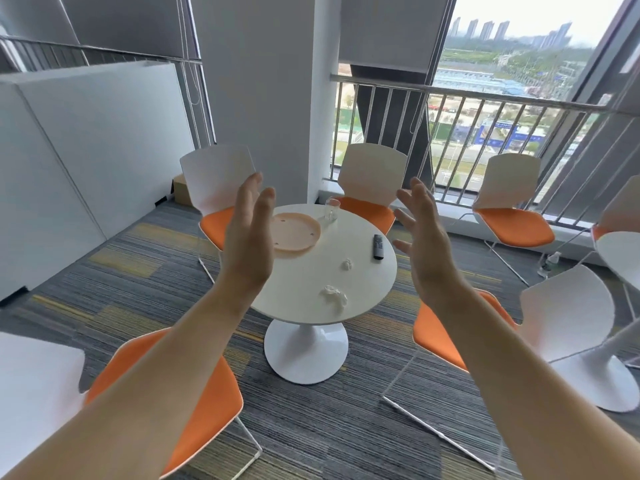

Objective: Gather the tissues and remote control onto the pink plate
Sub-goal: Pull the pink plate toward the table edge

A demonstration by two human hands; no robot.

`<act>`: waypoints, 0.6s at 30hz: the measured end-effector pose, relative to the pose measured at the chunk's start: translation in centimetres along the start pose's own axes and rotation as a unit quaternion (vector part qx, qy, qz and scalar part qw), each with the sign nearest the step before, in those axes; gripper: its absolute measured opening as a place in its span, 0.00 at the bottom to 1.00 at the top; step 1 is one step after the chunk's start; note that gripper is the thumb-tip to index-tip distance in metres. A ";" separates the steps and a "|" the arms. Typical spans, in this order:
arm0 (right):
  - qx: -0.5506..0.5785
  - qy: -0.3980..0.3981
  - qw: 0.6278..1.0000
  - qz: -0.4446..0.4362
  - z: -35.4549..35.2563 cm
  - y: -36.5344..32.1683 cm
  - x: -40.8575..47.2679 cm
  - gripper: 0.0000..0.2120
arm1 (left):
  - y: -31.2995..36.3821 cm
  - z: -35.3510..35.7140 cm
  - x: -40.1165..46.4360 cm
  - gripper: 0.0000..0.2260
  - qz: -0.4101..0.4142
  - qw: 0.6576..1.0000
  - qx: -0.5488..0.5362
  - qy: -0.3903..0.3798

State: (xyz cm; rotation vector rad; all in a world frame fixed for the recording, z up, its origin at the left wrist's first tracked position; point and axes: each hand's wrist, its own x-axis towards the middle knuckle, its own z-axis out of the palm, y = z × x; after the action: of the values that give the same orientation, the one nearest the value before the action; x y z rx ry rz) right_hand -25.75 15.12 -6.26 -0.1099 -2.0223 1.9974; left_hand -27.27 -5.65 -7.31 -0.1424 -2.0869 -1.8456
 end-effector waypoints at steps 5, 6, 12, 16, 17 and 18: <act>0.009 -0.005 1.000 0.009 -0.1 2.1 5.1 0.34 | -2.4 2.4 3.8 0.25 -0.011 1.000 -0.007 0.013; 0.011 -0.007 1.000 0.011 -0.2 2.5 6.4 0.34 | -2.9 3.1 4.8 0.25 -0.012 1.000 -0.005 0.014; 0.022 -0.033 0.999 0.028 -0.9 4.8 14.0 0.33 | -5.6 6.9 10.0 0.23 -0.023 0.999 -0.005 0.036; 0.024 -0.052 0.998 0.037 -0.9 6.8 18.6 0.32 | -7.9 8.4 12.8 0.23 -0.030 0.998 -0.001 0.050; 0.024 -0.058 0.997 0.039 -0.8 7.3 19.5 0.31 | -8.4 8.6 13.4 0.24 -0.032 0.998 0.001 0.053; 0.024 -0.062 0.997 0.044 -0.7 7.9 20.4 0.30 | -9.1 8.8 14.0 0.24 -0.035 0.998 0.004 0.056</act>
State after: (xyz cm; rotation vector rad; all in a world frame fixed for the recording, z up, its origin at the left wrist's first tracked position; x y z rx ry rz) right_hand -46.23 21.32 -10.87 -0.0677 -2.0745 2.1552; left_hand -44.74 -0.49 -12.14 0.0358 -2.0463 -1.8397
